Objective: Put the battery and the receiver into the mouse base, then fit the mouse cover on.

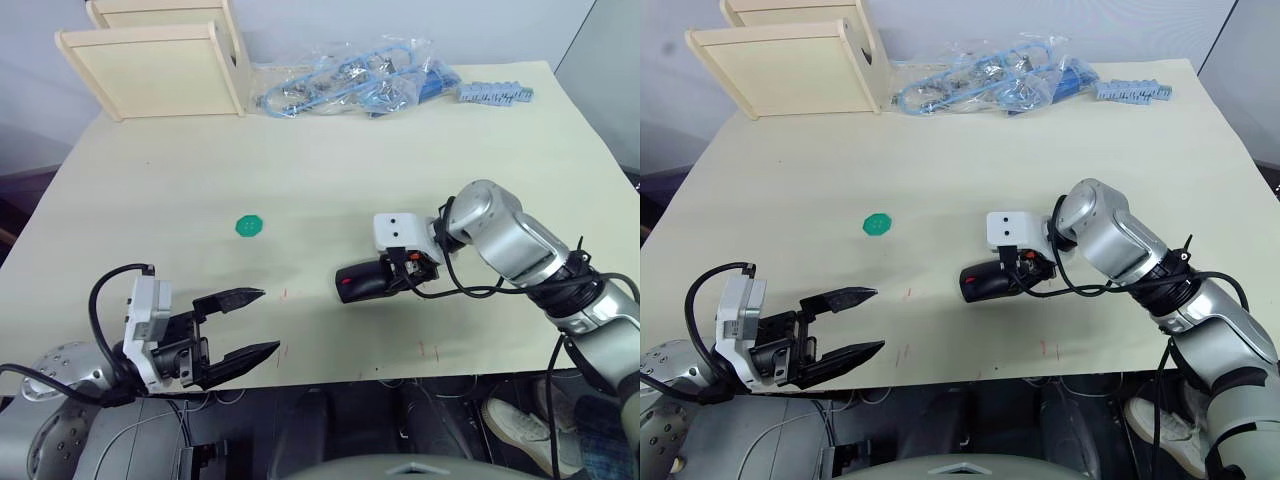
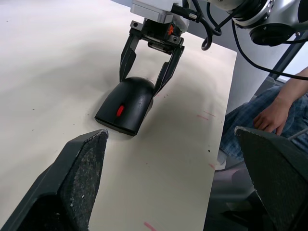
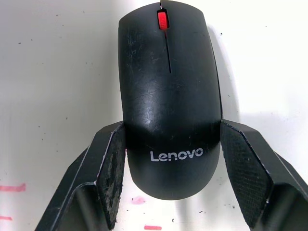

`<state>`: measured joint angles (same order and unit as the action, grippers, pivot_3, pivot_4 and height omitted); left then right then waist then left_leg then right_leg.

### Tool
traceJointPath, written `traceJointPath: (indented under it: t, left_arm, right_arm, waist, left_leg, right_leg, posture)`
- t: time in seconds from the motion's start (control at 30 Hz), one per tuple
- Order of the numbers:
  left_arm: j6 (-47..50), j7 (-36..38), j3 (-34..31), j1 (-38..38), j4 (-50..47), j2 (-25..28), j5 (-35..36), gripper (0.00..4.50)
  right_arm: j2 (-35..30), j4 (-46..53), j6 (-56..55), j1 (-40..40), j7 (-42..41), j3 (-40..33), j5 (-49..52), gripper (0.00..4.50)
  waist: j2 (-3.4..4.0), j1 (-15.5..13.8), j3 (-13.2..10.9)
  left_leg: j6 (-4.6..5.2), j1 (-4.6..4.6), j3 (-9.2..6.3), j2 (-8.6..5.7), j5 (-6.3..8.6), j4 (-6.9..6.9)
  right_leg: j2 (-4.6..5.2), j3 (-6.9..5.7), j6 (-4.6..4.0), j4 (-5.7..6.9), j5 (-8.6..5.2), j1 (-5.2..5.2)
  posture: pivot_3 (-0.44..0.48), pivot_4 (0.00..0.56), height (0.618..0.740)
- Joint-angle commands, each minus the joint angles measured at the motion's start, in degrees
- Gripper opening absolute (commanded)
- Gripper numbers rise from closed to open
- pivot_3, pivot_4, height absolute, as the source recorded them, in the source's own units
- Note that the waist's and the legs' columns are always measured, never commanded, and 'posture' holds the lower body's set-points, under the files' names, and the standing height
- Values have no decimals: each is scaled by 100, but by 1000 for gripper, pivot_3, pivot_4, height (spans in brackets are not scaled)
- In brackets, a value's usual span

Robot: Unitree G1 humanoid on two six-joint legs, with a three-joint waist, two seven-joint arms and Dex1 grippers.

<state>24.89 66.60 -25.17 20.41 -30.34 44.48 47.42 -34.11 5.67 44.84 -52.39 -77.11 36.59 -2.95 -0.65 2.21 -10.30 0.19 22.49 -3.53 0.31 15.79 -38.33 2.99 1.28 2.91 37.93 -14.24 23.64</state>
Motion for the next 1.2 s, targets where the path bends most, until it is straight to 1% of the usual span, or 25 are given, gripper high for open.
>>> traceJointPath:
  t: [0.03, 1.2]
  left_arm:
    - [-86, 40, -42, 21, -161, -3, 52, 4500]
    - [-44, 56, -50, -5, -153, 30, 83, 4500]
  right_arm:
    - [-26, 187, 39, 28, 40, -146, 116, 2591]
    - [-49, 175, 69, -3, 229, -113, 366, 2591]
  waist:
    - [0, 1, 0]
    - [0, 0, 0]
  left_leg:
    - [0, 0, 0, 0, 0, 0]
    - [0, 0, 0, 0, 0, 0]
  right_leg:
    - [0, 0, 0, 0, 0, 0]
    - [0, 0, 0, 0, 0, 0]
  posture:
    - [0, 150, 740]
    - [0, 150, 740]
